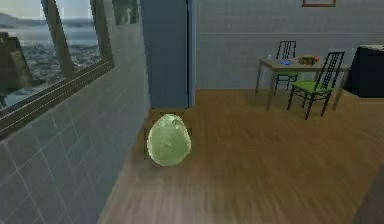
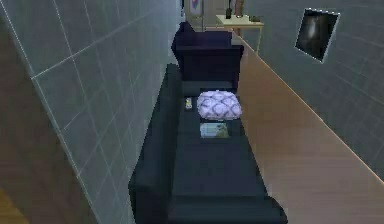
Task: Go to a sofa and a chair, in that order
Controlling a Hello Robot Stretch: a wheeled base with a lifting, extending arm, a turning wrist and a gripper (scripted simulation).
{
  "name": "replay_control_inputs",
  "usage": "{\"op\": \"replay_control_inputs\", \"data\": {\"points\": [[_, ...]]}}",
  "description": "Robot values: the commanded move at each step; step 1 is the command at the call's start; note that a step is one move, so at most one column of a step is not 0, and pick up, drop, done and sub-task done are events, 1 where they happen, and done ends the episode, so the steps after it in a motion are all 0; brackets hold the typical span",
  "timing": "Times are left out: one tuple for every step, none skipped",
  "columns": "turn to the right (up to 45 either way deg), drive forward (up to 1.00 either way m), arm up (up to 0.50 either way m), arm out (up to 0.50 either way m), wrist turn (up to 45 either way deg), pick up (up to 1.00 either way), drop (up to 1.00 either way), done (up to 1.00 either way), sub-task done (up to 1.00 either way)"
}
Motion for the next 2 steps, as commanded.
{"op": "replay_control_inputs", "data": {"points": [[-24.0, 0.00, 0.00, 0.00, 0.0, 0.00, 0.00, 0.00, 0.00], [0.0, 0.15, 0.00, 0.00, 0.0, 0.00, 0.00, 0.00, 0.00]]}}
